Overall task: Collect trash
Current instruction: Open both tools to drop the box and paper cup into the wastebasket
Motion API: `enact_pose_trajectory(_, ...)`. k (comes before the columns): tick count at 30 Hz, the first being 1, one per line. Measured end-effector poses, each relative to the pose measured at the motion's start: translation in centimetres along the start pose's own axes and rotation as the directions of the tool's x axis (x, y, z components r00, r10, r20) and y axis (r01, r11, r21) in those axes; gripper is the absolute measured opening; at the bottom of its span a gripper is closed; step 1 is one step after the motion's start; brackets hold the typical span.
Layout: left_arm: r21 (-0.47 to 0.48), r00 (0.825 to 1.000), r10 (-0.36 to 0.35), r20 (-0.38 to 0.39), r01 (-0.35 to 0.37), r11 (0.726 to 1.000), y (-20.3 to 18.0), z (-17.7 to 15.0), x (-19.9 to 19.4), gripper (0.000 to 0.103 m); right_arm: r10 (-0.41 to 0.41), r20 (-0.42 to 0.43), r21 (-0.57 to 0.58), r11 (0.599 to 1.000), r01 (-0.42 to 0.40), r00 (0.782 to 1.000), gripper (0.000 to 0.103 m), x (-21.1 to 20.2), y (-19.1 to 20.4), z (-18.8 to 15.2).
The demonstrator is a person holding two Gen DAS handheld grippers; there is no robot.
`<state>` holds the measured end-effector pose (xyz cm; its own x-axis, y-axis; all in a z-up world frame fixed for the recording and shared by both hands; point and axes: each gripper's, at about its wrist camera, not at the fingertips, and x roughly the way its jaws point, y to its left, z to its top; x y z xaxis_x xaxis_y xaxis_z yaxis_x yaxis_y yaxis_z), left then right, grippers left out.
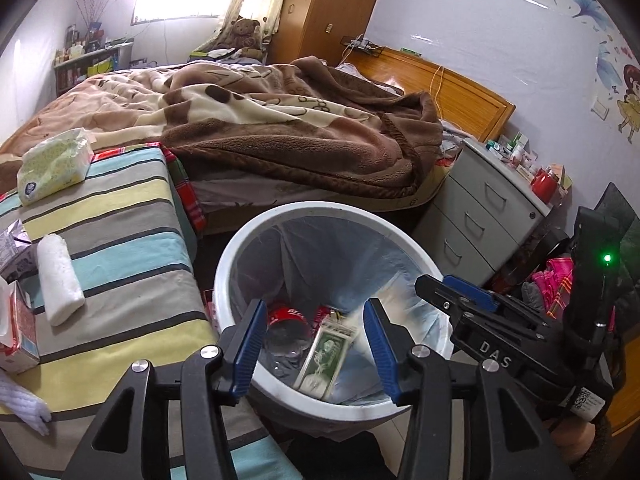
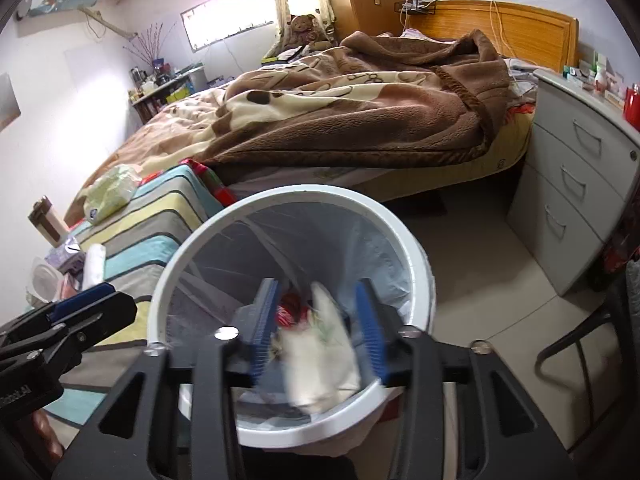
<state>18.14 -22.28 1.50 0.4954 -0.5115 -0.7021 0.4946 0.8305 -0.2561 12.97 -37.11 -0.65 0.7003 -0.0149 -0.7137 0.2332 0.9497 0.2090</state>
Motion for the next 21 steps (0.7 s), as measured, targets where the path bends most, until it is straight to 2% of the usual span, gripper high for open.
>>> enact_pose_trajectory(1,0.000,1.000,0.000,0.001,0.000,1.000,0.1,0.0,-0.1,0.050,0.008,0.004,0.004,1.000,-0.008,1.000,0.054,-0.1,0.1,0.0)
enact_pose_trajectory(14,-0.028,0.998,0.037,0.041,-0.036,0.999,2.1,-0.7,-3.4,0.051,0.035,0.038,-0.012,0.999,-0.035,0.999,0.054,-1.3,1.9,0.1)
enact_pose_trajectory(19,-0.052,0.996,0.063,0.060,-0.060,0.997,3.7,-1.2,-5.0,0.057,0.066,0.055,-0.028,0.998,-0.065,0.996,0.055,-1.6,3.3,0.0)
enact_pose_trajectory(21,-0.074,0.995,0.074,0.071,-0.069,0.995,4.9,-1.4,-5.8,0.057,0.080,0.059,-0.031,0.996,-0.079,0.995,0.058,-1.7,3.9,0.0)
